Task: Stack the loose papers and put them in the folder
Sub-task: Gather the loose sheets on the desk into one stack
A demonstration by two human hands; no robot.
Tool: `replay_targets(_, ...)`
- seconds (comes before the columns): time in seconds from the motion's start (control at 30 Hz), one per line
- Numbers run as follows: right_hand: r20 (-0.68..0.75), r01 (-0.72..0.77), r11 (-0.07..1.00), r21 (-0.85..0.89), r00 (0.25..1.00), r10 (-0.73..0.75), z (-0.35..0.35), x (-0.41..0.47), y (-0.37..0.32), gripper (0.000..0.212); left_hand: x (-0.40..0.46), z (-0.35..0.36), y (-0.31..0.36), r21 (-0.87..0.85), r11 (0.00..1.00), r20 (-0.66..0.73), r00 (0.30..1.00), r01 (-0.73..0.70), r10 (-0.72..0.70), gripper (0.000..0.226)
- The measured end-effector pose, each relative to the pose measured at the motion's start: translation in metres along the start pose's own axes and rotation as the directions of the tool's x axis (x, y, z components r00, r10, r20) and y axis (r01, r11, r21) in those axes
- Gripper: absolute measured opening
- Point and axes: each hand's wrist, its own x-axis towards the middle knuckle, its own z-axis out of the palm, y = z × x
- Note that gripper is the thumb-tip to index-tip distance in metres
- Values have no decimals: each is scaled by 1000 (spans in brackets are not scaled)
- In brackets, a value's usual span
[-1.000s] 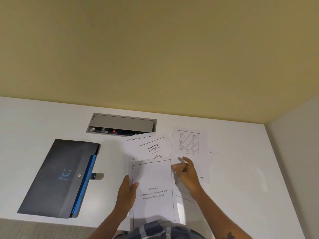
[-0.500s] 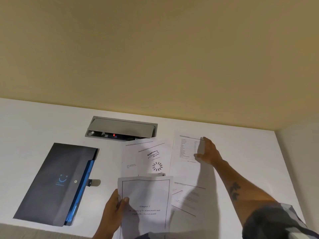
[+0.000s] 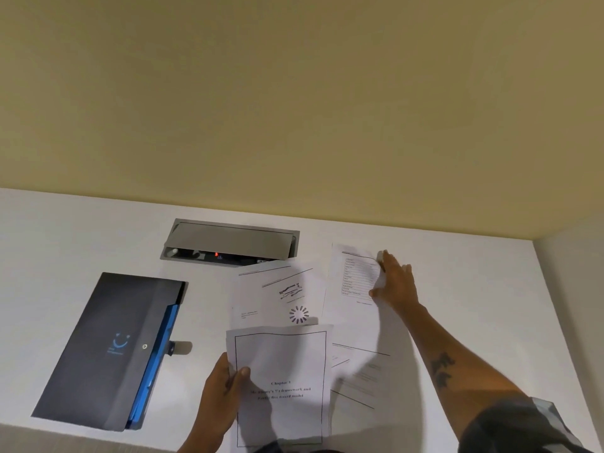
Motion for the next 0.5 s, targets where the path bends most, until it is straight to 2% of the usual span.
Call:
replay_targets(0.1, -63, -69, 992, 105, 995, 76, 9, -13, -1, 107, 4, -1, 2, -21, 1000, 0, 1000, 10, -10, 23)
replay_targets(0.13, -64, -112, 974, 196, 990, 127, 13, -19, 0, 113, 5, -1, 3, -25, 1000, 2, 1000, 9, -9, 24)
replay_targets(0.2, -56, -193, 905, 380, 971, 231, 20, -31, 3, 122, 7, -2, 4, -30, 1000, 4, 1000, 8, -8, 26)
replay_targets(0.27, -58, -260, 841, 474, 944, 325, 25, -43, 10, 126, 9, -1, 4, -37, 999, 3, 1000, 15, -15, 28)
replay_targets(0.43, -68, -360, 664, 656, 847, 527, 38, -76, 24, 106, 13, -2, 5, -73, 997, 21, 1000, 14, -12, 32)
replay_targets(0.5, -51, -369, 588, 720, 817, 574, 45, -92, 30, 107, 13, -3, 6, -86, 996, 34, 999, -6, 9, 35)
